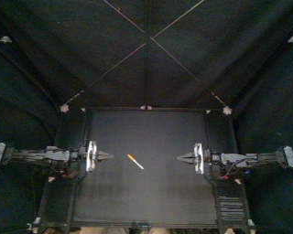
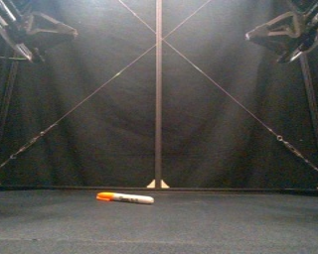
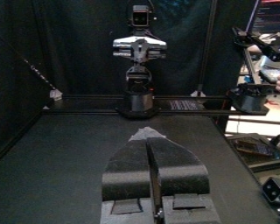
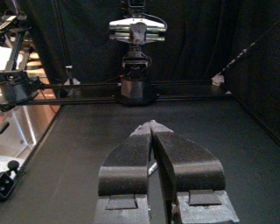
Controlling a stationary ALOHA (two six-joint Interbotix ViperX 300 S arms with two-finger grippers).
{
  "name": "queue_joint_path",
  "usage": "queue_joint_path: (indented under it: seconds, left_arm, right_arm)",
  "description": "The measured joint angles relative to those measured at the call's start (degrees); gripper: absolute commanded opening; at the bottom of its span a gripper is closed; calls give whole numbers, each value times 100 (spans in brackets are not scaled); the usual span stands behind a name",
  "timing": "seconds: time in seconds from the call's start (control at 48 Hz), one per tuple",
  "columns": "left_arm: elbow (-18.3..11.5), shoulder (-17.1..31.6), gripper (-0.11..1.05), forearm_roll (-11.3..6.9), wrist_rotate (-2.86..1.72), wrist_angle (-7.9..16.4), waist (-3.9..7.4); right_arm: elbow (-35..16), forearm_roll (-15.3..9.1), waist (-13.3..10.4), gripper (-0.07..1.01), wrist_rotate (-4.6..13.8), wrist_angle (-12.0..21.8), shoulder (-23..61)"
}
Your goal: Uncap the pen
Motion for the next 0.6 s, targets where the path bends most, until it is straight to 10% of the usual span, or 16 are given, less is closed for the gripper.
queue_joint_path:
  seconds: [0.292, 0.604]
  left_arm:
    - [88, 53, 3, -141, -9, -44, 9]
    - [97, 563, 16, -193, 9, 62, 70]
  right_arm:
    - [-765, 387, 0, 2, 264, -316, 1494]
    - [-1969, 1767, 26, 10, 264, -334, 4113]
